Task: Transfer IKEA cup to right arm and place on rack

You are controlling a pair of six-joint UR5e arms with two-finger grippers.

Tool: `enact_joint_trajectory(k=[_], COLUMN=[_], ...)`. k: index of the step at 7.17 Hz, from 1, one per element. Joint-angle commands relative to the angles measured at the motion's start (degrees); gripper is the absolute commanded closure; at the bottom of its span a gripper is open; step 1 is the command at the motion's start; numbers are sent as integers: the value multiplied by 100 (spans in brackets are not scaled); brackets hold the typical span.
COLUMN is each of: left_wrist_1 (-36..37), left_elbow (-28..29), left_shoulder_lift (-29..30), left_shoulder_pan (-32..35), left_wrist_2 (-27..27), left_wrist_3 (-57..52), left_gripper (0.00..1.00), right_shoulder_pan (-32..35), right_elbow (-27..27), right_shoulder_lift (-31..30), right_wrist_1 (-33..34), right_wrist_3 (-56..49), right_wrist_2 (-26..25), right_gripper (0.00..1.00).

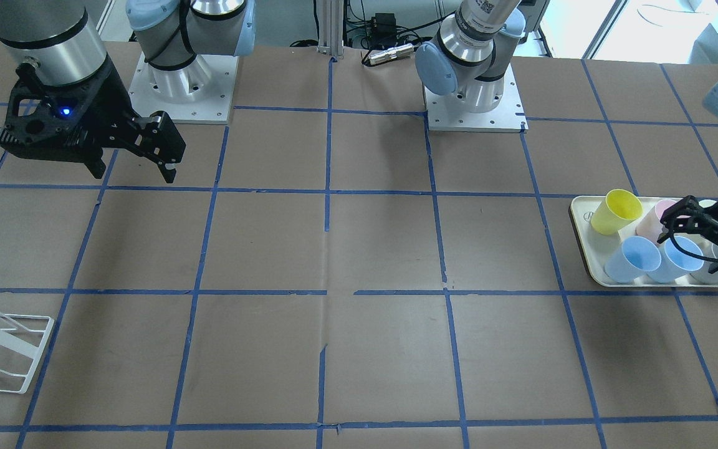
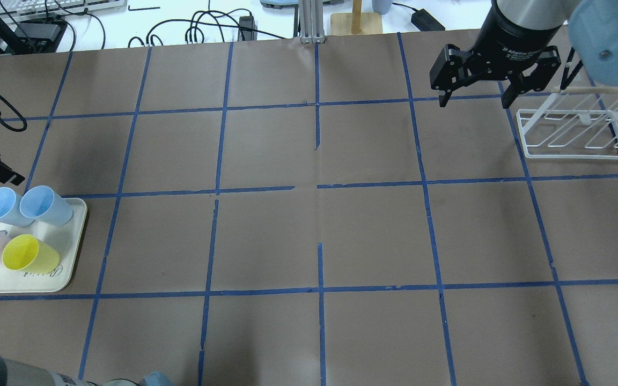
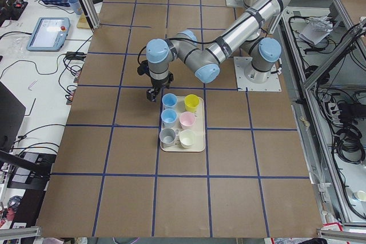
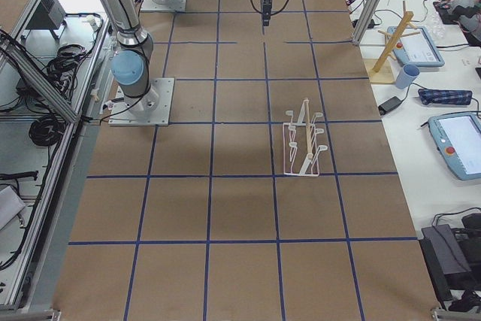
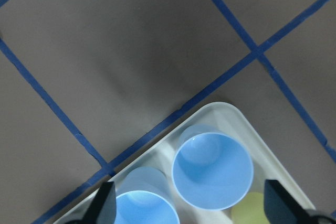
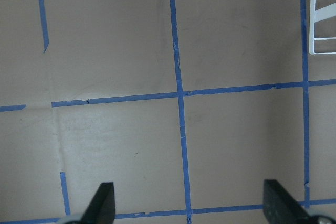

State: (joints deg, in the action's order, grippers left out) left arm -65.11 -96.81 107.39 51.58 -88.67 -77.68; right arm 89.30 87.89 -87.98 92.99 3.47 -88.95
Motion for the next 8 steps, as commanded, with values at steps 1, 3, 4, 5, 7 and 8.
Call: enact_joint_trajectory(k=[1,3,4,5,7,8], left_wrist_1=[261,244,244,227,218,218], left_elbow=[-30,-22,-22,-48,-22,-22], left_shoulder_lift=[352,511,572,599,687,739], left_shoulder_pan=[-25,-25,-25,-16,-7,-7], left_wrist_2=[-10,-28,-28,-28,-325,-327], left_wrist_3=[-142,-229,-230,-230,-265,-265], left_gripper=[0,0,0,0,0,0], right_shoulder_pan=[0,0,0,0,0,0], right_elbow=[0,0,0,0,0,0], right_shoulder_lift=[0,0,0,0,9,9], right_wrist_1=[0,0,0,0,0,9], right_wrist_3=[5,5,5,5,-4,-12], right_wrist_2=[0,0,0,0,0,9], right_gripper=[0,0,0,0,0,0])
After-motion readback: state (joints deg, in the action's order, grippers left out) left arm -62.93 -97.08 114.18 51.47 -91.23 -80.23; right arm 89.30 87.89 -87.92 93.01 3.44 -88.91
